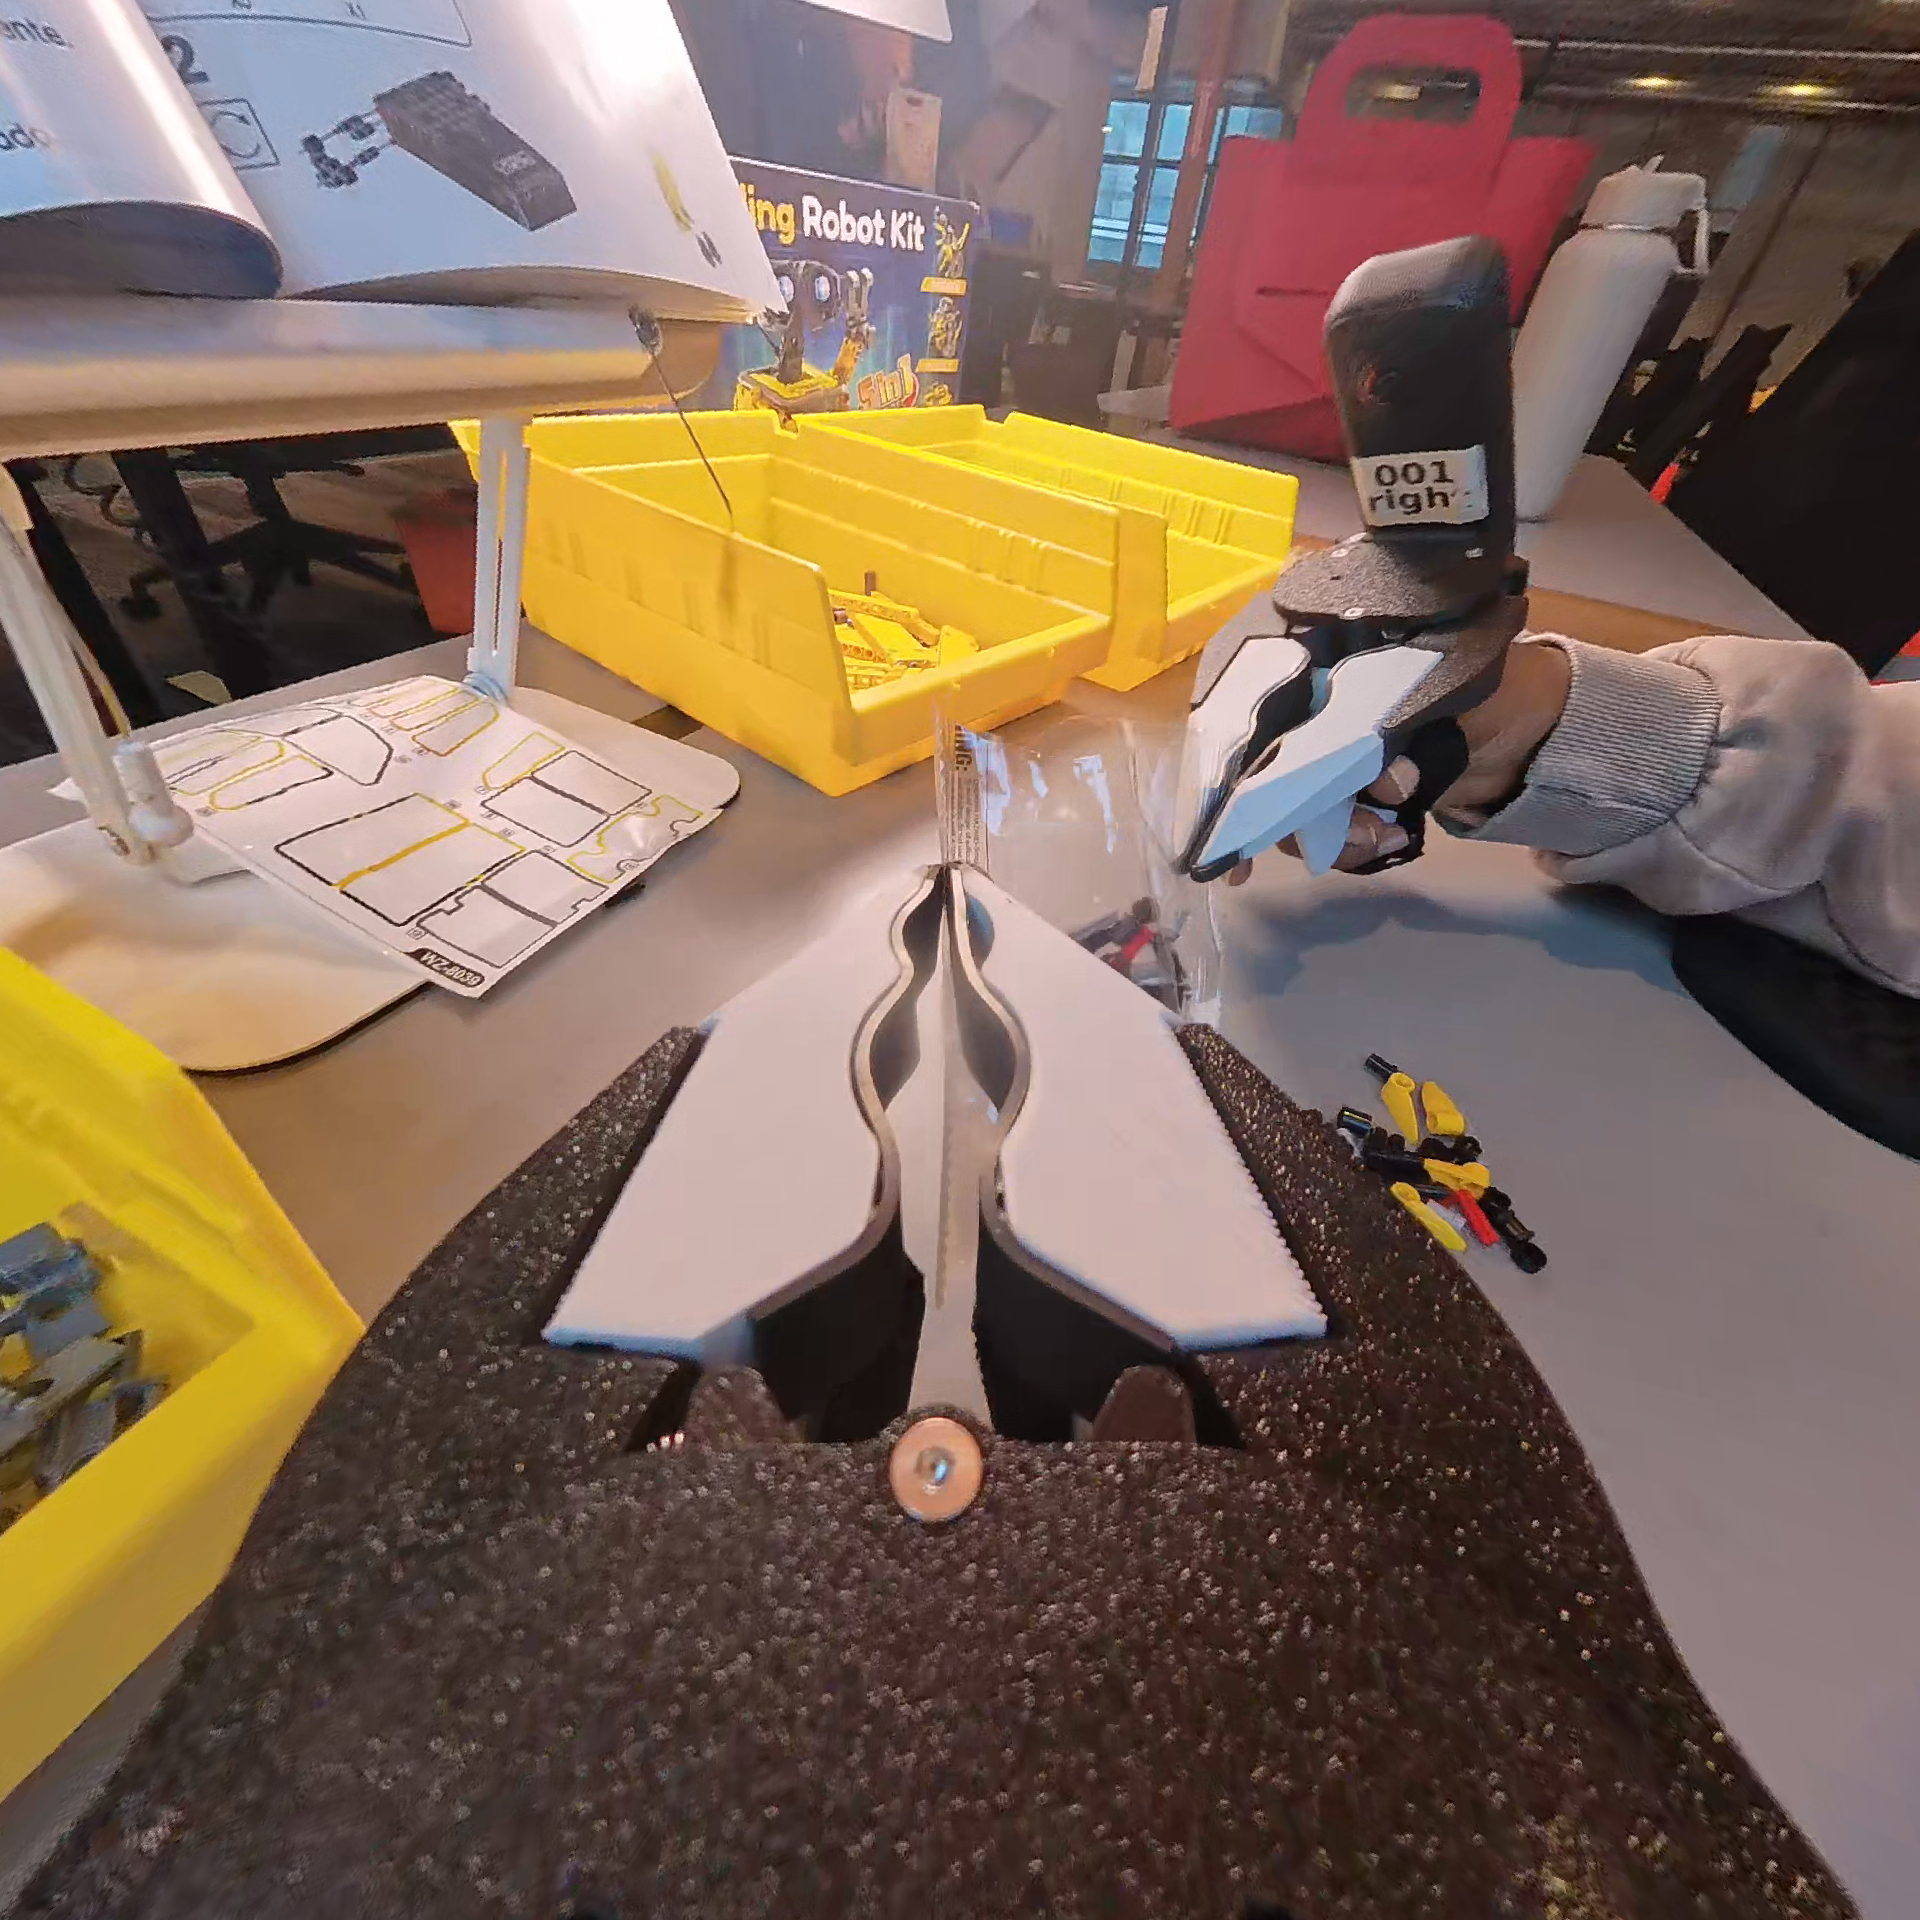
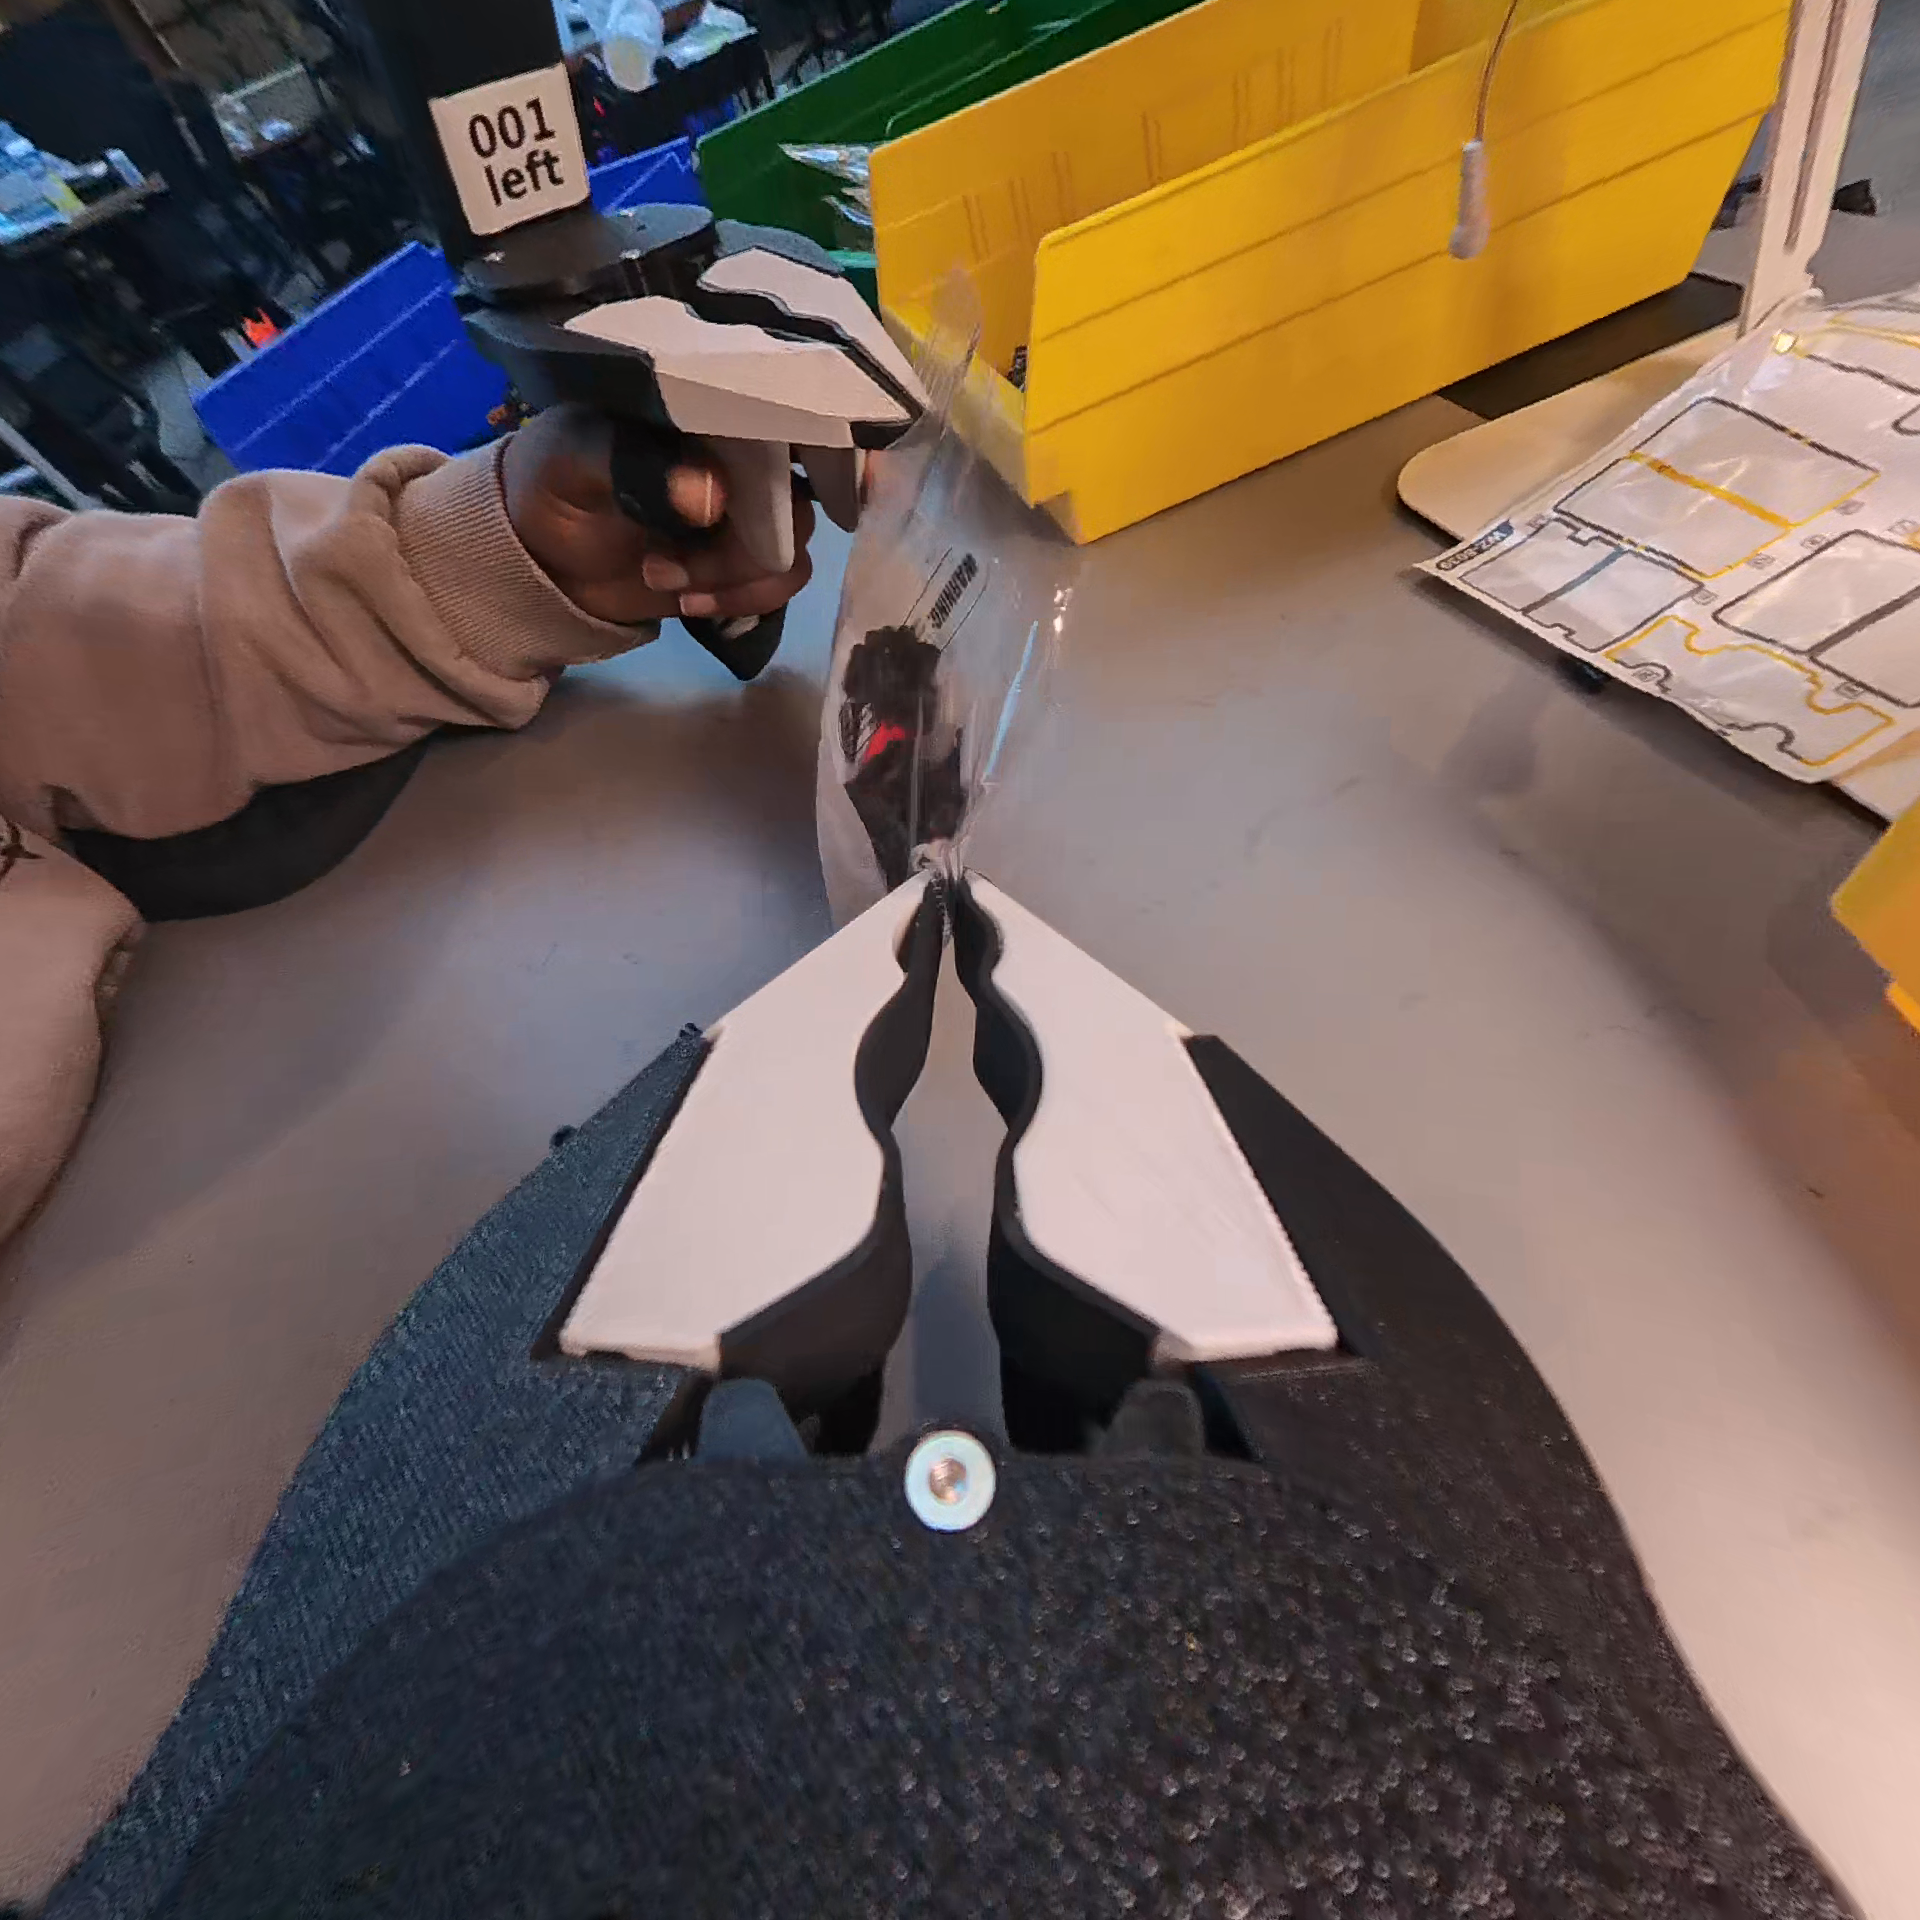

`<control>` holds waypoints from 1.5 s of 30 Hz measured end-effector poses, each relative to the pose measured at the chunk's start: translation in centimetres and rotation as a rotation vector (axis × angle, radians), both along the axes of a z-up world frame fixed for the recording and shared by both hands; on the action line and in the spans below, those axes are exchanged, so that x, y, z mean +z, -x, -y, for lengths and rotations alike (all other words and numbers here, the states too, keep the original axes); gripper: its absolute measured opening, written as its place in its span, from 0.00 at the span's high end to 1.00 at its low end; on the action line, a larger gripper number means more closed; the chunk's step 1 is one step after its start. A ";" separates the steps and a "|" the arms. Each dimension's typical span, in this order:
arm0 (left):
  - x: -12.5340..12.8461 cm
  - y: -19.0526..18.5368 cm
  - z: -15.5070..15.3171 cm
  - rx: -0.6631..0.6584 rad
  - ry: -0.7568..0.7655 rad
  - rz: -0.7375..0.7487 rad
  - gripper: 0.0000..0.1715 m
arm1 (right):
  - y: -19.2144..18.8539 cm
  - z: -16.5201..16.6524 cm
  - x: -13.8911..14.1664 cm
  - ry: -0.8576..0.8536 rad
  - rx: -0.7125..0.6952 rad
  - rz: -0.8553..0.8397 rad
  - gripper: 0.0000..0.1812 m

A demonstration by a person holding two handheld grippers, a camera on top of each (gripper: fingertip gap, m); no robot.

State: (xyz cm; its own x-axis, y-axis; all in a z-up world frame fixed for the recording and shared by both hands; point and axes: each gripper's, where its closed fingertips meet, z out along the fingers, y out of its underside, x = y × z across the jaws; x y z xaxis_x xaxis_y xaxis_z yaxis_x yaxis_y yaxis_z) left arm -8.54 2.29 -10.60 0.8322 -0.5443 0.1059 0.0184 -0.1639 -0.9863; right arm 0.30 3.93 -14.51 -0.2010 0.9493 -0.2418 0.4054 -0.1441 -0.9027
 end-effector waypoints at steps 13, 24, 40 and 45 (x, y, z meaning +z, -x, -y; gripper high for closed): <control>-10.0 5.2 5.7 -0.081 0.478 -0.465 0.84 | -2.5 -0.4 2.4 -0.287 0.021 -0.029 1.00; -1.4 0.9 3.7 -0.108 0.136 -0.327 0.97 | -2.5 4.2 2.3 -0.393 0.208 -0.044 1.00; 1.8 -6.0 2.7 -0.268 -0.008 -0.278 0.89 | -2.7 5.5 2.1 -0.412 0.249 -0.045 1.00; 1.3 -2.5 2.5 -0.239 0.048 -0.149 0.79 | -2.9 5.2 2.1 -0.422 0.248 -0.043 1.00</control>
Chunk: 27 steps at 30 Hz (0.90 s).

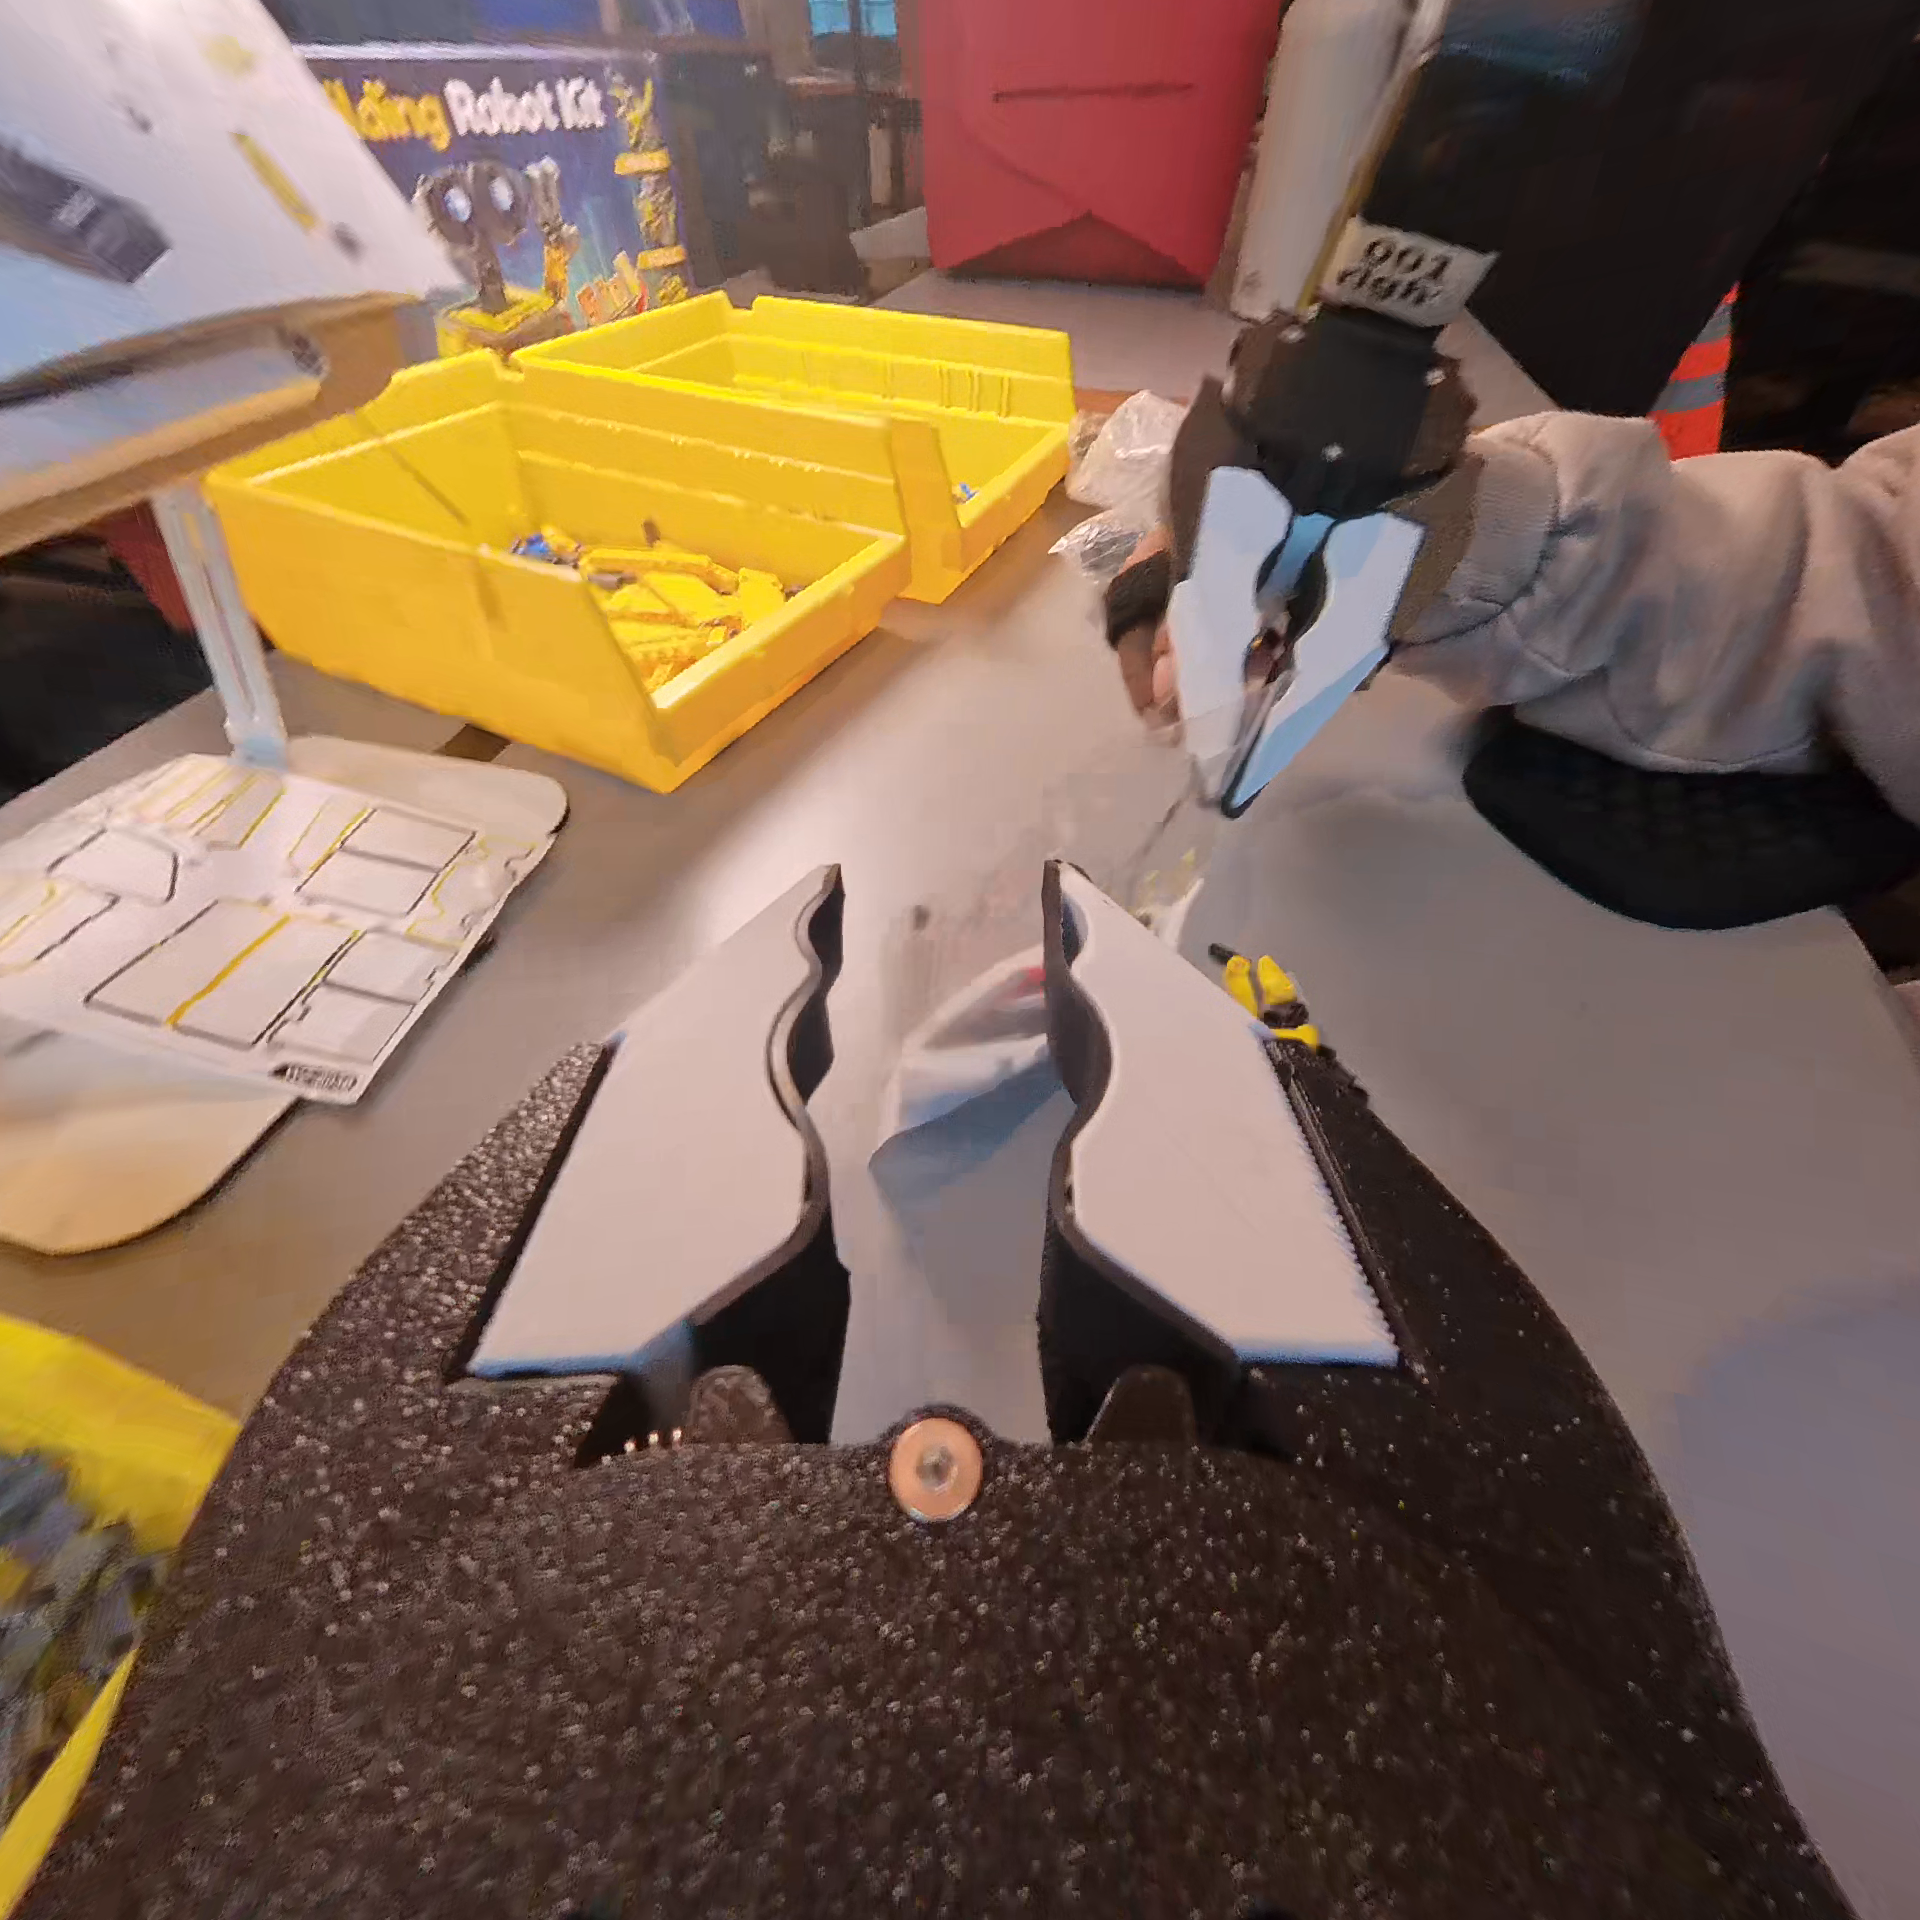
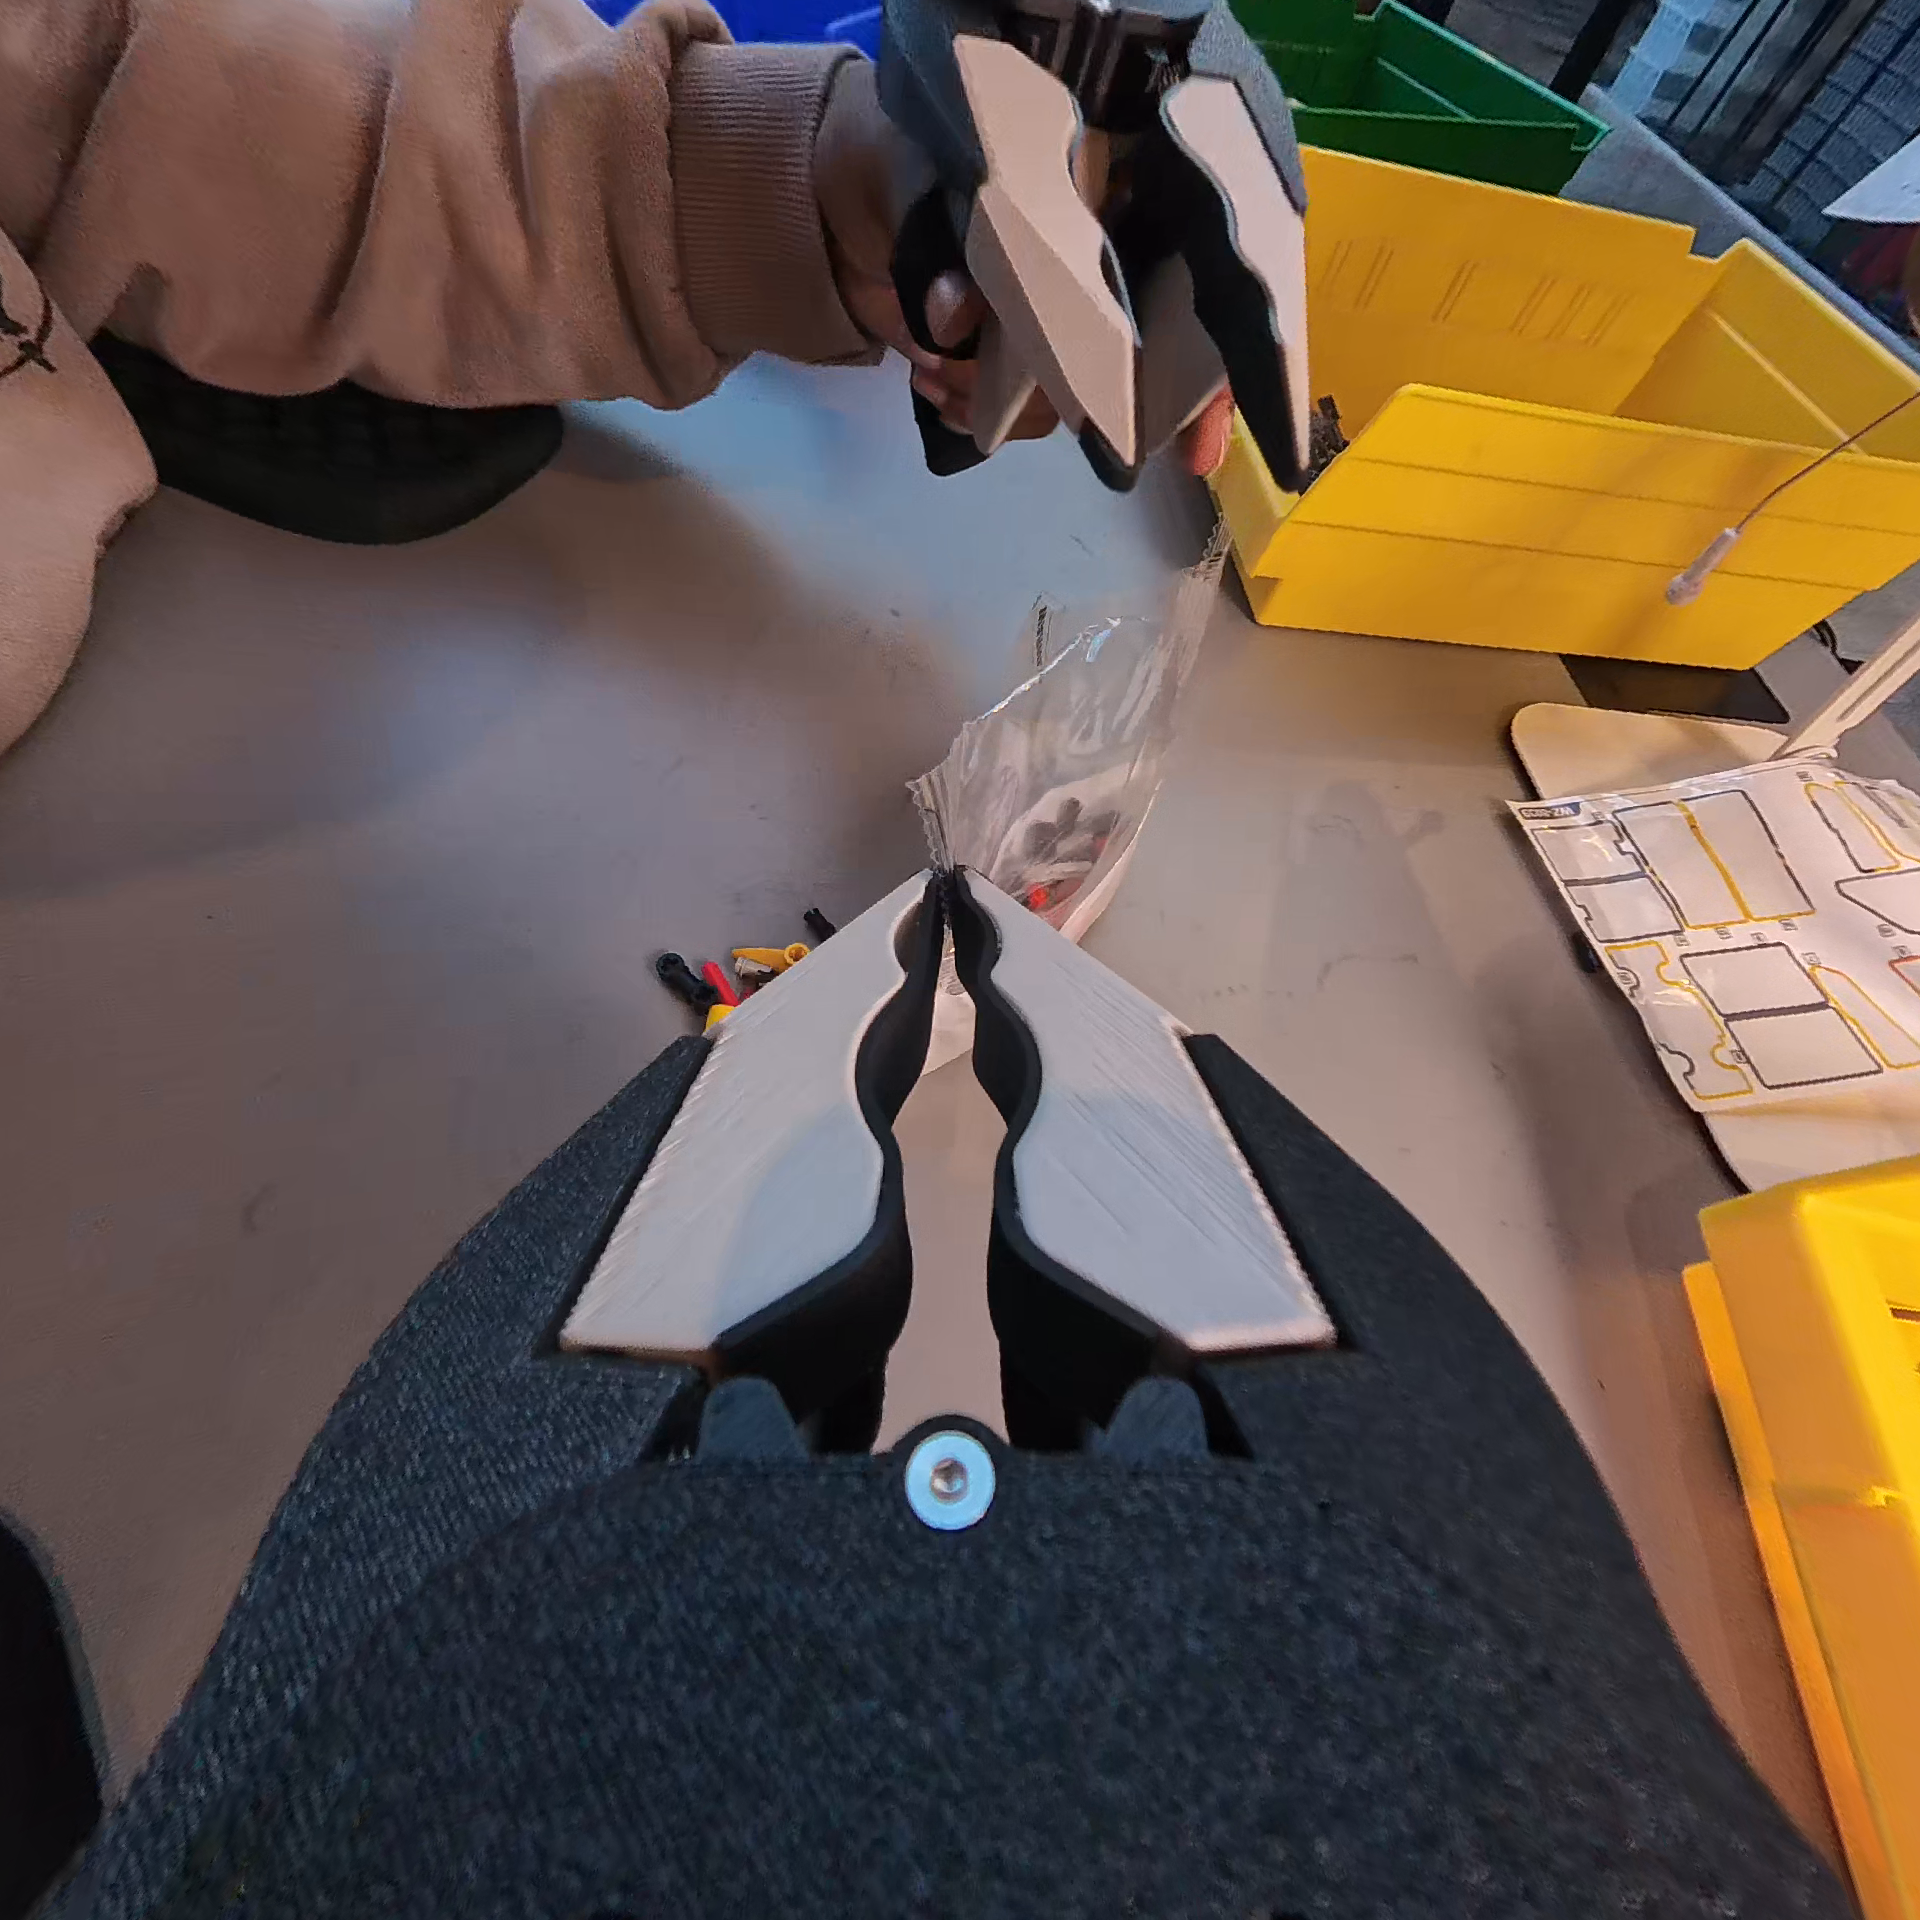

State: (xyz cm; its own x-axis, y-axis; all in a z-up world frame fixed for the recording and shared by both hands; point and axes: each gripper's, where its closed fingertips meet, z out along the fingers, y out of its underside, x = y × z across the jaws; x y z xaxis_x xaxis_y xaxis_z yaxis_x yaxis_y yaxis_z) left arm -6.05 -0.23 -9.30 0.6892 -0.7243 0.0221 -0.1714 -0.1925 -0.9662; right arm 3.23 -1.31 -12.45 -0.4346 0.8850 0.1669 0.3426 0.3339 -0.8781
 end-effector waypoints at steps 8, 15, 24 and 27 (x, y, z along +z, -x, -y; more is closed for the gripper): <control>-5.9 -0.9 -0.8 -0.046 0.158 -0.108 1.00 | -0.3 -0.8 0.0 0.020 -0.023 -0.007 1.00; -5.7 2.4 0.3 0.069 0.179 -0.103 1.00 | 2.3 -5.0 1.3 0.152 -0.243 -0.115 0.87; -5.1 8.0 3.0 0.148 0.139 -0.089 1.00 | 10.3 -15.8 -3.9 0.121 -0.716 0.117 0.96; -5.1 8.0 3.3 0.145 0.133 -0.108 1.00 | 12.9 -18.0 -6.5 0.069 -0.830 0.219 0.93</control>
